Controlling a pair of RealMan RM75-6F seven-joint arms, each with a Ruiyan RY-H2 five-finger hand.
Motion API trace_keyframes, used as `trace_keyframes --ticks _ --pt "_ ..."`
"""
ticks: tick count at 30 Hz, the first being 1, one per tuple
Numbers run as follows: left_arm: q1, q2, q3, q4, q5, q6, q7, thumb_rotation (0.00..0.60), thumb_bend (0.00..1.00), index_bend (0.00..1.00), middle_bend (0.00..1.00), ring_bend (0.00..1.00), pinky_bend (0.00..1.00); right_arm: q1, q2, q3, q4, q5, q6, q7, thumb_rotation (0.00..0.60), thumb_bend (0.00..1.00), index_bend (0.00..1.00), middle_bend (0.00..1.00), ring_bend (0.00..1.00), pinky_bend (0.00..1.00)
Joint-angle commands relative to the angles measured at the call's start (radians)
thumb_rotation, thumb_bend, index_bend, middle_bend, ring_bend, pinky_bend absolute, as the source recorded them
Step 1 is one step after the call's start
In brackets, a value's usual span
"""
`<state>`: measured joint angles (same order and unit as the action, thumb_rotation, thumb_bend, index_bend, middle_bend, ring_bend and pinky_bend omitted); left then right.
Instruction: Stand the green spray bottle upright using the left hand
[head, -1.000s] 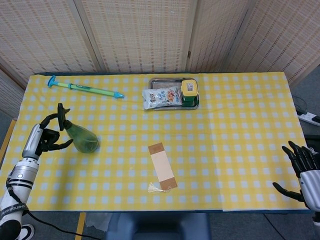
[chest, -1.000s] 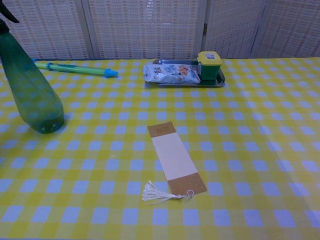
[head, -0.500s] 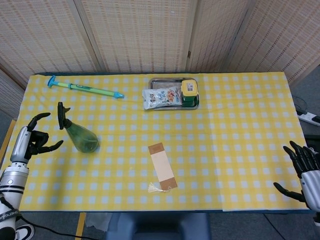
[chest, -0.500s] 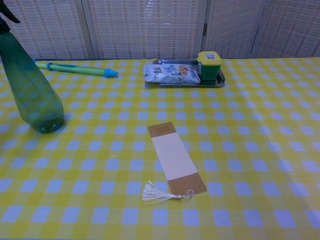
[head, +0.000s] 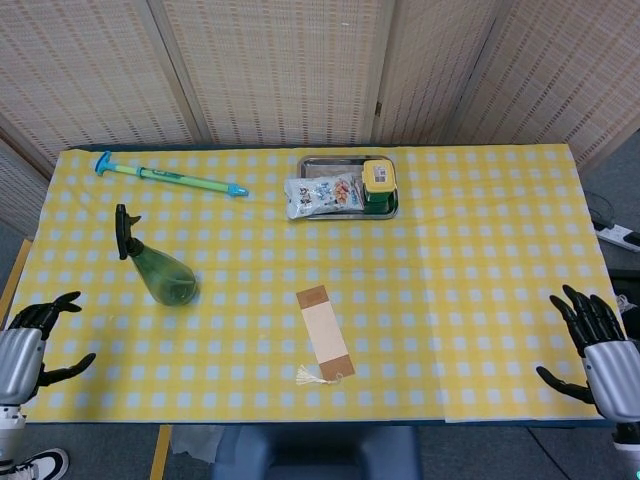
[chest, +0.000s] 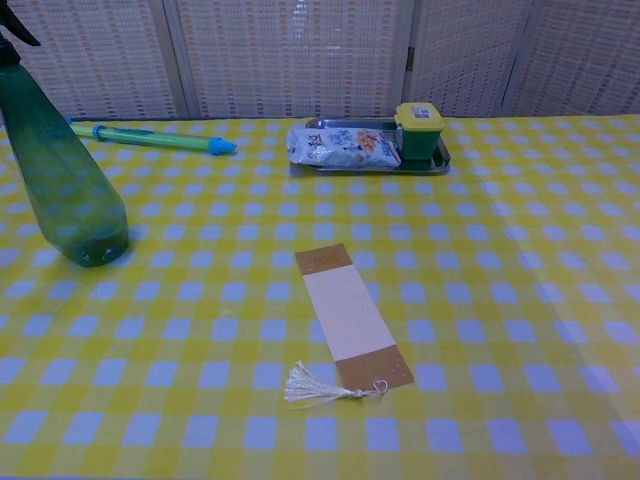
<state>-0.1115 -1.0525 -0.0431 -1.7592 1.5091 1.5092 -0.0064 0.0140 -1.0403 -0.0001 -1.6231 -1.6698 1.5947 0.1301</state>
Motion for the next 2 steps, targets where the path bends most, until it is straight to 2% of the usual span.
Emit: trace_keyframes --ticks 1,2 --pt "0.088 -0.056 0.1 -0.022 0.058 0.055 0.259 0.6 0.18 0.07 0.0 0.0 0.0 0.002 -0.015 0.002 -0.004 0.009 -0.011 -0.034 0.6 0.2 0.0 0.0 0.0 0.0" --pt "0.089 -0.053 0.105 -0.027 0.058 0.047 0.26 0.6 0.18 0.06 0.0 0.0 0.0 0.002 -0.016 0.002 -0.007 0.013 -0.015 -0.042 0.6 0.2 0.0 0.0 0.0 0.0"
